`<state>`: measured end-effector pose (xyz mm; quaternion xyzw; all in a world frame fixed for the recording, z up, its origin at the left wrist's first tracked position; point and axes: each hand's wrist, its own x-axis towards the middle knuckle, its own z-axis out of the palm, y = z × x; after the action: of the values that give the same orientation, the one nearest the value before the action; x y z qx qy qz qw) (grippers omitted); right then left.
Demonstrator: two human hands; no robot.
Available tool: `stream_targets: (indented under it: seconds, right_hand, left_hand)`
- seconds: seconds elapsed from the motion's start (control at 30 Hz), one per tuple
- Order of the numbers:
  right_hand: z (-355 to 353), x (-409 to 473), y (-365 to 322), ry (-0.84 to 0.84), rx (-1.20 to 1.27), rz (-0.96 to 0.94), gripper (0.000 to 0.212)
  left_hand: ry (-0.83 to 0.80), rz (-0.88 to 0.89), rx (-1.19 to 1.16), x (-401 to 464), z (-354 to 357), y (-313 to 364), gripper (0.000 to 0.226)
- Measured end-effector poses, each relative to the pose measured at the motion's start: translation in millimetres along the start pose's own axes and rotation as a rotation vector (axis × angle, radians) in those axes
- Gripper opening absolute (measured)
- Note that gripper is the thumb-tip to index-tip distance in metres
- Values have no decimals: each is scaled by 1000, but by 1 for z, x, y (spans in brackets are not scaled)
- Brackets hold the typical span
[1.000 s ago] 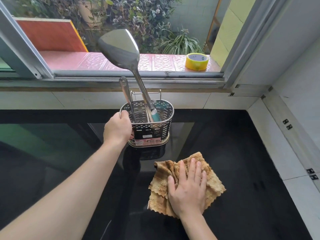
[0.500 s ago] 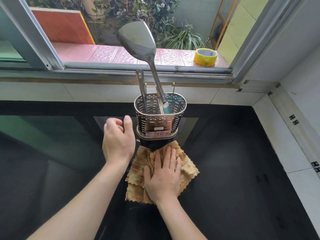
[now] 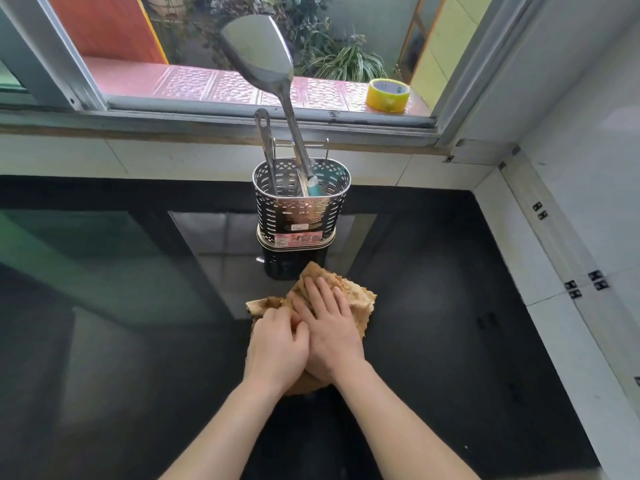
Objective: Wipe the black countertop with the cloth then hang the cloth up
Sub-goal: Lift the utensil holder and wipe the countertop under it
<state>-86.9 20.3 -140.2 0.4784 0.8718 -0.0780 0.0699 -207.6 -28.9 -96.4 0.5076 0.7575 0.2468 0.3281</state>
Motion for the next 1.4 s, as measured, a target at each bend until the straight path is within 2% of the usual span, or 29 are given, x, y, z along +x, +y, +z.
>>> stream_targets:
  seconds: [0.17, 0.27, 0.37, 0.47, 0.63, 0.77, 0.87, 1.03, 1.13, 1.27, 1.4]
  right_hand:
    - [1, -24, 36, 36, 45, 131, 79]
    - [5, -42, 55, 68, 85, 310, 76]
    - [11, -65, 60, 115, 154, 491, 73]
    - [17, -89, 48, 123, 169, 564, 73]
    - [20, -130, 11, 86, 182, 534, 72]
    - [20, -148, -22, 45, 189, 491, 70]
    - [17, -158, -42, 1, 152, 470, 81]
    - [12, -161, -75, -30, 205, 424, 85]
    - [6, -159, -101, -26, 239, 425, 79]
    - [7, -149, -136, 22, 246, 321, 63]
    - [12, -135, -172, -83, 215, 218, 72]
  left_hand:
    - [5, 129, 27, -33, 25, 19, 26]
    - [-1, 176, -17, -53, 39, 27, 30]
    - [6, 157, 15, -77, 47, 26, 38]
    - [66, 95, 24, -98, 48, 21, 35]
    - [129, 25, 8, -131, 44, 19, 27]
    - [91, -19, -1, -152, 44, 17, 24]
    - [49, -71, -5, -165, 42, 12, 24]
    - [136, -151, 119, -182, 27, -1, 29]
    - [176, -189, 178, -185, 16, -10, 26]
    - [188, -216, 158, -184, -4, -27, 24]
    - [155, -325, 129, -179, -32, -52, 25]
